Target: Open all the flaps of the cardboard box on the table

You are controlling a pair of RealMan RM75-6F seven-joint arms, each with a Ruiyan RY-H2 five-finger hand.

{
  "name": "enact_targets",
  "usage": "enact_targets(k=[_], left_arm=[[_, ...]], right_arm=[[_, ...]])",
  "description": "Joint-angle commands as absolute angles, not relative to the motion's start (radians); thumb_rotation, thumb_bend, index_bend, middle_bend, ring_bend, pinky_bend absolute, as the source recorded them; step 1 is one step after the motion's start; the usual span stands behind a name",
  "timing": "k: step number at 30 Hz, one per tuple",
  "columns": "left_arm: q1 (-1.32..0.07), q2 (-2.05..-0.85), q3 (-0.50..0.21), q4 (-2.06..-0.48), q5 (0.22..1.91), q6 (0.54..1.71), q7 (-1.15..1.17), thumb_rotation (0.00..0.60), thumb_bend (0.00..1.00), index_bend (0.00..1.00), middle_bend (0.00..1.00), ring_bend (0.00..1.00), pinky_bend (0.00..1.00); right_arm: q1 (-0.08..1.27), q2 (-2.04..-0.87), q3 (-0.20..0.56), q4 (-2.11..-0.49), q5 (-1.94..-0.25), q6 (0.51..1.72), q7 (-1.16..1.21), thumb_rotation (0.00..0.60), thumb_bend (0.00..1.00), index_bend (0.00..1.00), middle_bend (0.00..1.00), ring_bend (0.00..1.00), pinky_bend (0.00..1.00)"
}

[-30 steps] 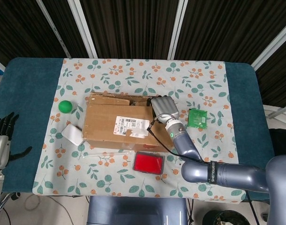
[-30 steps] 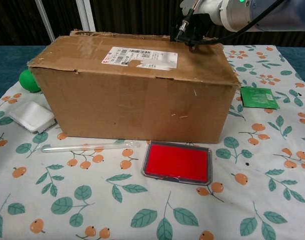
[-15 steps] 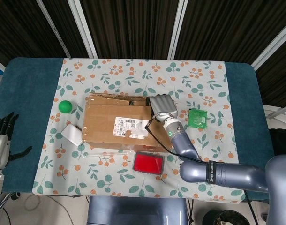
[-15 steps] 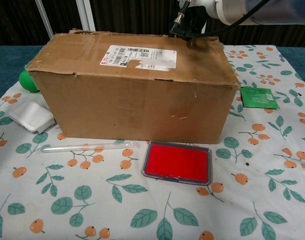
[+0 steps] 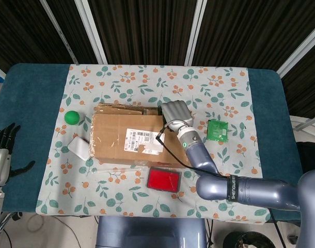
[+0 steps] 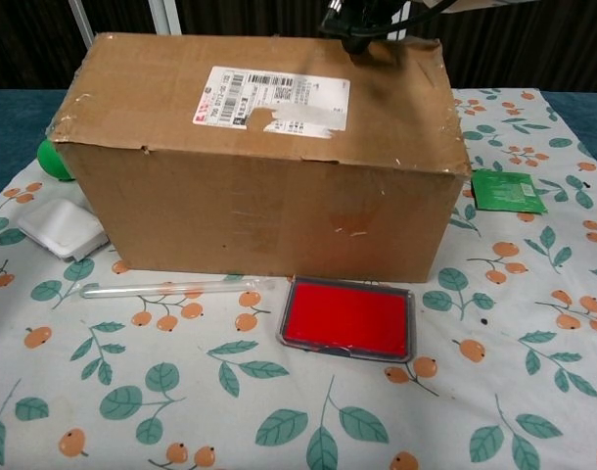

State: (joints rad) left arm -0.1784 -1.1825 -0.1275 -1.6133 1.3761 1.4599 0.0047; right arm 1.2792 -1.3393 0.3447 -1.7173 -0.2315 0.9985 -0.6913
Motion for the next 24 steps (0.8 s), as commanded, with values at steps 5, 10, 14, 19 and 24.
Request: enact_targets(k=[5, 10, 14, 19, 24], left_arm=[[-0.178, -1.183, -0.129, -1.613, 1.378, 1.460, 0.004, 0.600, 0.13, 0.00, 0.00, 0.00, 0.00], [-0.177, -1.183, -0.130, -1.613, 1.378, 1.460, 0.003, 0.600, 0.13, 0.00, 0.00, 0.00, 0.00], [-0.177, -1.183, -0.131, -1.614, 1.380, 1.460, 0.002, 0.600, 0.13, 0.00, 0.00, 0.00, 0.00], [-0.176, -1.183, -0.131, -1.612, 1.383, 1.462, -0.001, 0.600, 0.13, 0.00, 0.00, 0.00, 0.00], [-0.175, -1.183, -0.131, -1.613, 1.386, 1.462, -0.003, 0.600, 0.13, 0.00, 0.00, 0.00, 0.00]], right_arm=[[1.304, -1.311, 0.352, -1.743, -0.185, 0.998, -0.721, 0.600, 1.00, 0.56, 0.49, 0.41, 0.36], [1.321, -1.293, 0.357, -1.767, -0.154, 1.002, -0.737, 0.600, 1.00, 0.56, 0.50, 0.42, 0.36], [1.334, -1.281, 0.365, -1.784, -0.140, 1.012, -0.745, 0.600, 1.00, 0.56, 0.50, 0.42, 0.37], [1.354, -1.255, 0.381, -1.816, -0.105, 1.023, -0.758, 0.600, 1.00, 0.56, 0.50, 0.42, 0.37], [1.378, -1.224, 0.401, -1.855, -0.041, 1.036, -0.776, 0.600, 1.00, 0.56, 0.51, 0.43, 0.38]])
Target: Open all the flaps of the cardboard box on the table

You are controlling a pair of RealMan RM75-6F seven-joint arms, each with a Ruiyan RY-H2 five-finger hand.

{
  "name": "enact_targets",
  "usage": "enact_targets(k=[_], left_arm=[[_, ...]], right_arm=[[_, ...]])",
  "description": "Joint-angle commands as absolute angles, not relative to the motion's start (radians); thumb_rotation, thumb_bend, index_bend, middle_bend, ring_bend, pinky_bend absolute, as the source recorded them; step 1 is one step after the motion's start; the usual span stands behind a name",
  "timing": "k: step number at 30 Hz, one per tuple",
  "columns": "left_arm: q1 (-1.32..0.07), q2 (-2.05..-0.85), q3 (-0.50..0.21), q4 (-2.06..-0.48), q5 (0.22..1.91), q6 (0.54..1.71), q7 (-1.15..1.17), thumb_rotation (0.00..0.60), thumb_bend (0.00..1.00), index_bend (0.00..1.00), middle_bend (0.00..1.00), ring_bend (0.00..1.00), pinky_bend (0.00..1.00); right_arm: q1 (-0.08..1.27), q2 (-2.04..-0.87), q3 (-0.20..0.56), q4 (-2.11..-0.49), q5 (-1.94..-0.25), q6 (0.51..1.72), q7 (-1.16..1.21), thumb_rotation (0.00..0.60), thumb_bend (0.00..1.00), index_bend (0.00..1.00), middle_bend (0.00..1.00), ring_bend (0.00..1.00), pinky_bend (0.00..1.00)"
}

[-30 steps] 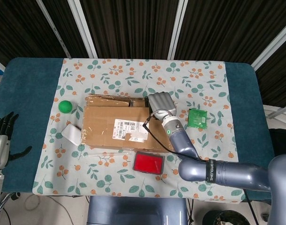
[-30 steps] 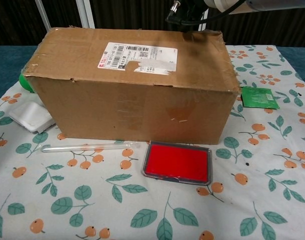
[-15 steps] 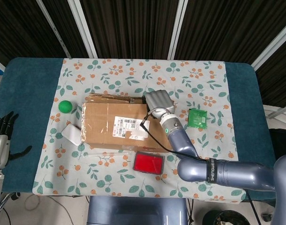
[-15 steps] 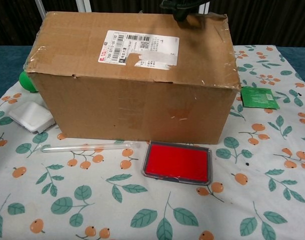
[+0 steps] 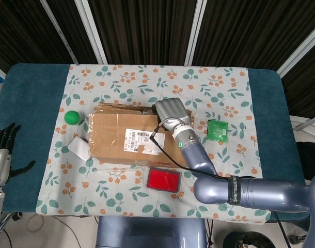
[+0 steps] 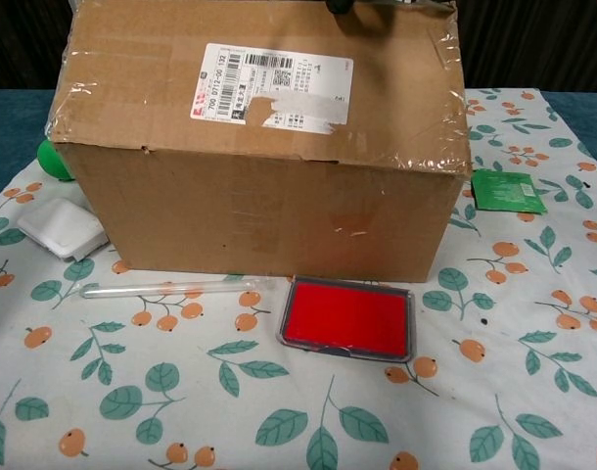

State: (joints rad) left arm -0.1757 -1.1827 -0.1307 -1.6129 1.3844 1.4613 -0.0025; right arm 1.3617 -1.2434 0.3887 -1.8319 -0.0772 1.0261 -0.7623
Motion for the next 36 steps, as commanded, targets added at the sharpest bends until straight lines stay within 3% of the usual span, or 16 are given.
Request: enact_targets(k=[1, 21, 36], left_arm=[[-0.175, -1.183, -0.131, -1.613, 1.386, 1.462, -0.003, 0.600, 0.13, 0.00, 0.00, 0.00, 0.00], [-0.173, -1.184, -0.129, -1.607, 1.397, 1.466, -0.006, 0.600, 0.15, 0.00, 0.00, 0.00, 0.00], [-0.172, -1.185, -0.125, -1.608, 1.402, 1.462, -0.003, 0.600, 0.15, 0.00, 0.00, 0.00, 0.00]], right_arm=[[1.384, -1.217, 0.406, -1.862, -0.027, 1.039, -0.780, 0.600, 1.00, 0.56, 0.51, 0.43, 0.38], [1.481, -1.103, 0.472, -1.994, 0.196, 1.082, -0.855, 0.600, 1.00, 0.56, 0.54, 0.46, 0.41], [1.576, -0.992, 0.531, -2.106, 0.475, 1.104, -0.962, 0.600, 1.00, 0.56, 0.55, 0.47, 0.41]])
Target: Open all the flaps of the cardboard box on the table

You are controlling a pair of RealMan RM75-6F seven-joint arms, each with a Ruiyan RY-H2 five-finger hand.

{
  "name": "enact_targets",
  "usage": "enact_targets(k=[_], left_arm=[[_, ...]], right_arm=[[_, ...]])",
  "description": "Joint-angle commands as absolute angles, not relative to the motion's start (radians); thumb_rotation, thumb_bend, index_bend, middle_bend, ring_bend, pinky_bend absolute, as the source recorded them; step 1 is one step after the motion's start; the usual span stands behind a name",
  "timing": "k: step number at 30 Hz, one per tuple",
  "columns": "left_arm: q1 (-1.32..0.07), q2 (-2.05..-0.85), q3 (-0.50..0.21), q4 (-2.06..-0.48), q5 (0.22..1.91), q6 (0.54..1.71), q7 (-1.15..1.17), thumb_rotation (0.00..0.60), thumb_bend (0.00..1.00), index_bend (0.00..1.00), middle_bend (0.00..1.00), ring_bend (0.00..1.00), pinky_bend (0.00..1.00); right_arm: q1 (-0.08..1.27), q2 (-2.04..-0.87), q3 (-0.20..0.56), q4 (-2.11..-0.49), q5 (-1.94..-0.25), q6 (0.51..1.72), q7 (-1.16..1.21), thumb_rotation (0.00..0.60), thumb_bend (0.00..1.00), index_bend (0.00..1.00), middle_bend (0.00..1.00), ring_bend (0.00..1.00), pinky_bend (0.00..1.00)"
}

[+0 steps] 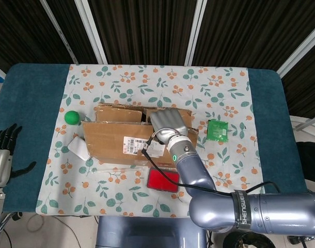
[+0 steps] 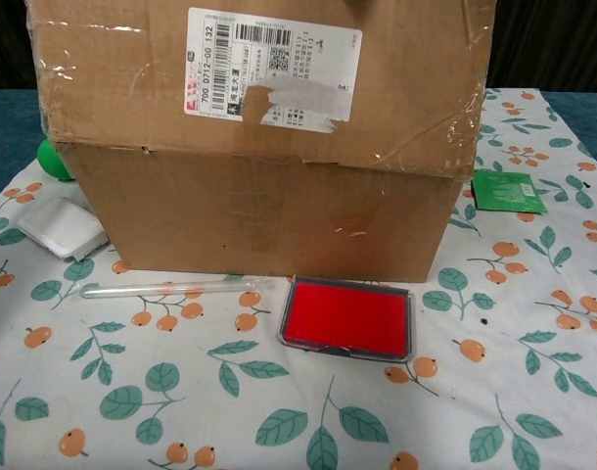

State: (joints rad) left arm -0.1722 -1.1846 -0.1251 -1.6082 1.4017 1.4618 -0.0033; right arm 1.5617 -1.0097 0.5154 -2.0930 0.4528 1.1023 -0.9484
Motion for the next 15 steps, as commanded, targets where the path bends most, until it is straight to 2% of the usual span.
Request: enact_targets(k=[1, 15], left_arm=[[-0.172, -1.185, -0.125, -1.608, 1.403, 1.462, -0.003, 0.600, 0.15, 0.00, 0.00, 0.00, 0.00], [-0.171, -1.186, -0.126, -1.608, 1.404, 1.462, -0.005, 0.600, 0.15, 0.00, 0.00, 0.00, 0.00]], right_arm=[[1.579, -0.987, 0.535, -2.107, 0.479, 1.103, -0.964, 0.600, 1.00, 0.56, 0.55, 0.47, 0.41], [1.626, -0.930, 0.567, -2.122, 0.612, 1.111, -1.033, 0.600, 1.00, 0.56, 0.55, 0.47, 0.42]])
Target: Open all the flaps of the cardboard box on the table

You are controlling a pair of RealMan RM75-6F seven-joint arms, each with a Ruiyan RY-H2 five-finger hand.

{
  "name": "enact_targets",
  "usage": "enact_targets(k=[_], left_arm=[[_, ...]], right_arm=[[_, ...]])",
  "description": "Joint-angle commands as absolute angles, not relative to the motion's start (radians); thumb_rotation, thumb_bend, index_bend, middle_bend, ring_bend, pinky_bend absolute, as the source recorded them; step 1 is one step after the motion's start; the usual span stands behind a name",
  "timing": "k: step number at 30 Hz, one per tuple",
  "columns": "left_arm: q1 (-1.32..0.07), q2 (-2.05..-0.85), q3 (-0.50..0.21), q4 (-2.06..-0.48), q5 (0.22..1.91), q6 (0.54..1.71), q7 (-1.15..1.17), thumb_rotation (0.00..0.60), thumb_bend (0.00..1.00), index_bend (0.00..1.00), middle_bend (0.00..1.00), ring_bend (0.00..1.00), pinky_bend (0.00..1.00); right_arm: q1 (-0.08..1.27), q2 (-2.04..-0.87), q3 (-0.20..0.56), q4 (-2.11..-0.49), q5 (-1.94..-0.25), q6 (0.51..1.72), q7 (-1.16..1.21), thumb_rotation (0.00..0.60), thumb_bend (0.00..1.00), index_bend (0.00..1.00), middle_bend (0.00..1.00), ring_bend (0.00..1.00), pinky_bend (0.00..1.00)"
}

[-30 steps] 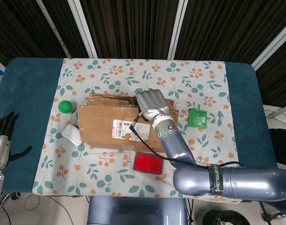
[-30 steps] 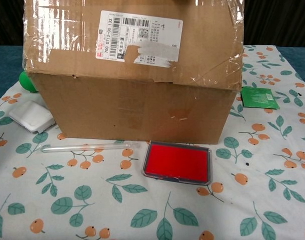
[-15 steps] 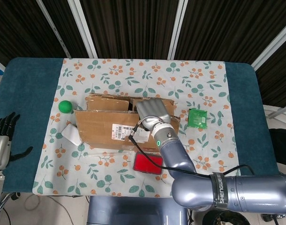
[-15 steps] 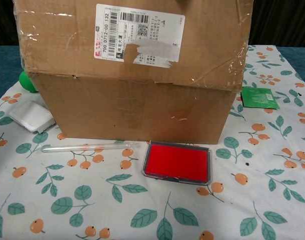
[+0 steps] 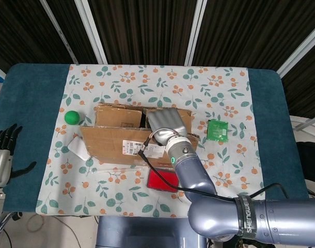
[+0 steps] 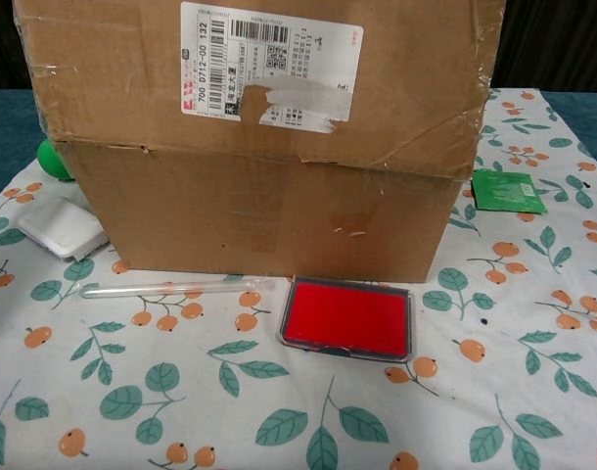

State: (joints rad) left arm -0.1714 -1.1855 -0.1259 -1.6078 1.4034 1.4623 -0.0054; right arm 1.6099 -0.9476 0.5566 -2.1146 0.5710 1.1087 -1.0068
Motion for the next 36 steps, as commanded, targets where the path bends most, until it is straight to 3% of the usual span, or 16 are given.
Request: enact_targets(k=[1, 19, 36], left_arm=[[-0.171, -1.186, -0.126, -1.607, 1.404, 1.463, -0.005, 0.600, 0.15, 0.00, 0.00, 0.00, 0.00], [-0.170, -1.185, -0.125, -1.610, 1.408, 1.465, -0.006, 0.600, 0.15, 0.00, 0.00, 0.00, 0.00], [-0.169, -1.187, -0.123, -1.608, 1.413, 1.463, -0.008, 0.600, 0.15, 0.00, 0.00, 0.00, 0.00]], right_arm=[[1.631, -0.924, 0.571, -2.124, 0.627, 1.111, -1.041, 0.600, 1.00, 0.56, 0.55, 0.47, 0.42], [1.693, -0.846, 0.660, -2.139, 0.927, 1.119, -1.209, 0.600, 1.00, 0.56, 0.57, 0.49, 0.44], [1.657, -0.806, 0.788, -2.127, 1.178, 1.103, -1.323, 0.600, 1.00, 0.56, 0.57, 0.49, 0.44]])
